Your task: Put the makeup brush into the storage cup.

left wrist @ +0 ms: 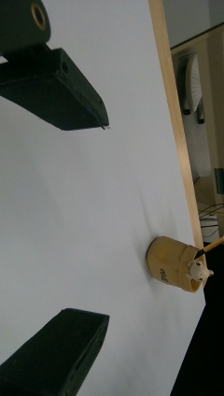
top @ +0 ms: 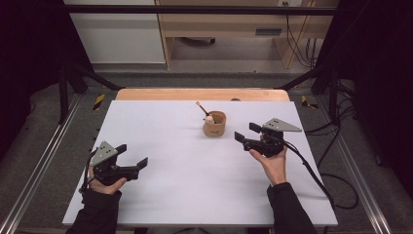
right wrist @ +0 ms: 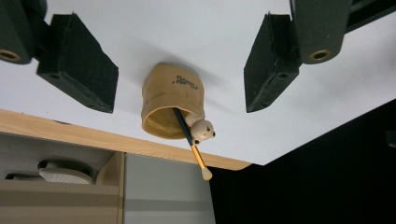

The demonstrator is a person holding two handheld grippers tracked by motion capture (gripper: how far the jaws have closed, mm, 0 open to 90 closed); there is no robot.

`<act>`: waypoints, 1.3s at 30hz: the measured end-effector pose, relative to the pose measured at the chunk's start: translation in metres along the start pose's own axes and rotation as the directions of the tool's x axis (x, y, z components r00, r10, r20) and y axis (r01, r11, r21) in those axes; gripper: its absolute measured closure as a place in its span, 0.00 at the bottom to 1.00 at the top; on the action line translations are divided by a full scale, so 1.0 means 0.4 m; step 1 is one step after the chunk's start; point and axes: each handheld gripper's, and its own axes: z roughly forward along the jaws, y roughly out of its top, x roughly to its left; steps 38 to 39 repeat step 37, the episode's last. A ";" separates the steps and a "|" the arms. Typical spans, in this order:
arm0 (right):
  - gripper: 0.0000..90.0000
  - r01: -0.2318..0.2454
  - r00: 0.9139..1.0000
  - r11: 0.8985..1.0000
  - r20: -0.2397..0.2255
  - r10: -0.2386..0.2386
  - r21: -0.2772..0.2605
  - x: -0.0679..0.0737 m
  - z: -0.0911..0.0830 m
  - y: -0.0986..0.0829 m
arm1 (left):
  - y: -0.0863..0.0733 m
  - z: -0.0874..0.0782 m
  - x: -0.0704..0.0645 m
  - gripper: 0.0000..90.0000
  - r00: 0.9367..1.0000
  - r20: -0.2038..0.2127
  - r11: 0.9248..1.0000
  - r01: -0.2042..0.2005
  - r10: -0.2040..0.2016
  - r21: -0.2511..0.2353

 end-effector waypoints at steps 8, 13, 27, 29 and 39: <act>0.18 0.001 1.000 1.000 0.007 -0.001 0.003 -0.002 -0.051 -0.021 | -0.002 0.002 -0.001 0.06 1.000 -0.002 1.000 0.002 -0.002 -0.001; 0.12 0.028 1.000 0.999 0.012 -0.028 0.030 0.005 -0.072 -0.040 | -0.003 0.003 -0.001 0.06 1.000 -0.002 1.000 -0.001 0.001 0.005; 0.04 0.046 0.997 0.998 0.054 -0.048 0.036 0.002 -0.136 -0.081 | -0.007 0.004 -0.003 0.06 1.000 -0.001 1.000 -0.003 0.003 0.013; 0.03 0.042 0.998 0.999 0.054 -0.044 0.034 0.001 -0.144 -0.088 | -0.008 0.005 -0.002 0.06 1.000 -0.002 1.000 -0.003 0.003 0.016; 0.03 0.044 0.997 0.998 0.061 -0.047 0.053 0.001 -0.163 -0.113 | -0.011 0.007 -0.002 0.06 1.000 0.000 1.000 -0.004 0.004 0.020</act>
